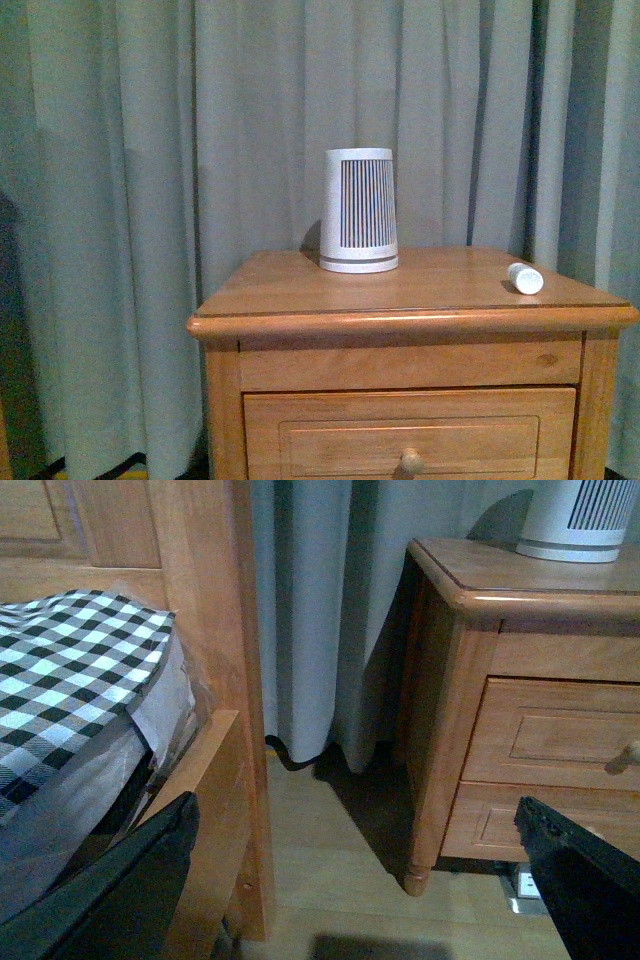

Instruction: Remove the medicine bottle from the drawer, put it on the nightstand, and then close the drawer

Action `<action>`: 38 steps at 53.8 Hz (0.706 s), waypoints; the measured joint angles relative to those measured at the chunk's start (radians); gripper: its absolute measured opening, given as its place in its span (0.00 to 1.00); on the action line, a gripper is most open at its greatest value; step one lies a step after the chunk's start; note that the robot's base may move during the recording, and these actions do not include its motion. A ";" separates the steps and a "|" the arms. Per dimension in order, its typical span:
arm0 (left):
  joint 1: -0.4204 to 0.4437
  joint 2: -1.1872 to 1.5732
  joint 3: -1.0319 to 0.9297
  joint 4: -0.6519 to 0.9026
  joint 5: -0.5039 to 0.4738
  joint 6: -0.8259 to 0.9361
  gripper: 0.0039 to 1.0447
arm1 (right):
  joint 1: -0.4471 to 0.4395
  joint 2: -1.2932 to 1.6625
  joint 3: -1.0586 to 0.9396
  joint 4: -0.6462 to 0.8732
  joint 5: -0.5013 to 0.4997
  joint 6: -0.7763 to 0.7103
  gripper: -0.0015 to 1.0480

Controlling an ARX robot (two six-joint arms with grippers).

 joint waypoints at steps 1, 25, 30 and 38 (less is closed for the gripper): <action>0.000 0.000 0.000 0.000 0.000 0.000 0.94 | 0.000 0.000 0.000 0.000 0.000 0.000 0.55; 0.000 0.000 0.000 0.000 0.000 0.000 0.94 | 0.000 0.000 0.000 0.000 0.000 0.000 0.93; 0.000 0.000 0.000 0.000 0.000 0.000 0.94 | 0.000 0.000 0.000 0.000 0.000 0.000 0.93; 0.000 0.000 0.000 0.000 0.000 0.000 0.94 | 0.000 0.000 0.000 0.000 0.000 0.000 0.93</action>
